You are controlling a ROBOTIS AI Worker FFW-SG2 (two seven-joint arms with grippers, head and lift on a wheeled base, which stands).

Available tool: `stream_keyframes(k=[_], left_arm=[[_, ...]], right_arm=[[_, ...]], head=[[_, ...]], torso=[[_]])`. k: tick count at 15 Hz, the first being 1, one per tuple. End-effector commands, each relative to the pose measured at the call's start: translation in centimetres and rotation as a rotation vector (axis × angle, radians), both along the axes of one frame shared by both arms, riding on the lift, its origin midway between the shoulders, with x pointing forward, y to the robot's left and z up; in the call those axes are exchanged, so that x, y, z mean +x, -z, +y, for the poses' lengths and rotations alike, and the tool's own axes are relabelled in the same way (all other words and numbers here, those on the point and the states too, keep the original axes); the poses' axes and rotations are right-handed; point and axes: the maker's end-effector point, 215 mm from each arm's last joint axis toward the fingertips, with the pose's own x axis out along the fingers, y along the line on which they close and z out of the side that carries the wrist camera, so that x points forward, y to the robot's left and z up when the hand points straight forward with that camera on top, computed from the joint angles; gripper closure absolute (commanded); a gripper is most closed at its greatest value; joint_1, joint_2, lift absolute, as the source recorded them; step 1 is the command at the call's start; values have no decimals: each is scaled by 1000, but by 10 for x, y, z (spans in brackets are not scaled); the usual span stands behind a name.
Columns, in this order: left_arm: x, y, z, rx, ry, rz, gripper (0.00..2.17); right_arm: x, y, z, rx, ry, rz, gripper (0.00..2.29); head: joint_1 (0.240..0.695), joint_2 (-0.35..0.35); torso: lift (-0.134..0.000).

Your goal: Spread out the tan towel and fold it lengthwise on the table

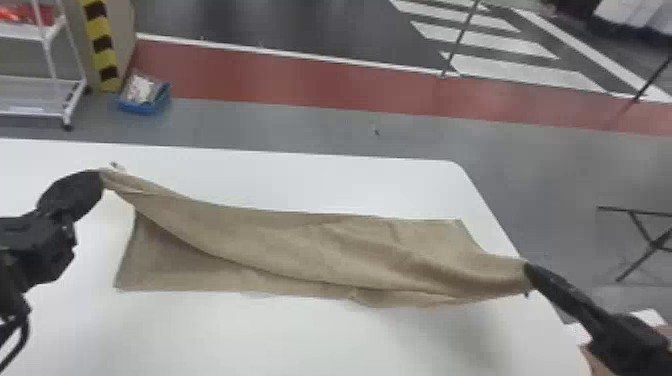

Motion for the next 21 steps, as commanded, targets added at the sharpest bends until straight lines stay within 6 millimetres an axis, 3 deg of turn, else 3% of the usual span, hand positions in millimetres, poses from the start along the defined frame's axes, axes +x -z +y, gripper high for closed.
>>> stream_keyframes(k=[1,2,3,4,7,10,12,18,21], left_arm=[[0,1,0,4,2,1,1541],[0,1,0,4,2,1,1541],[-1,1,-1,4,3,1,1541],[-2,2,-2,2,4,4,1541],[-6,2,-3,5,7,3,1541],[-10,2,0,7,4,4,1541],[-10,3,1,9,3,5,1541],[-5,12,0,13,11,20,1541],[-5,13,3,17,9,18,1541]], right_arm=[[-31,15,-23,33,32,38,1386],[-27,11,-32,24,46,23,626],[-19,3,-42,30,67,2,110],[-10,-2,-47,44,81,-12,19],[32,-10,-71,65,124,-49,29],[81,14,-87,-14,175,24,56],[119,34,-90,-85,183,67,245],[205,73,-47,-161,83,160,360],[220,97,-41,-227,77,180,383]], head=[[695,-321],[695,-332],[695,-350],[695,-350],[695,-350],[695,-350],[695,-350],[695,-345],[695,-310]], torso=[[-124],[-124],[-124],[-124],[-124],[-124],[-124],[-124],[-124]])
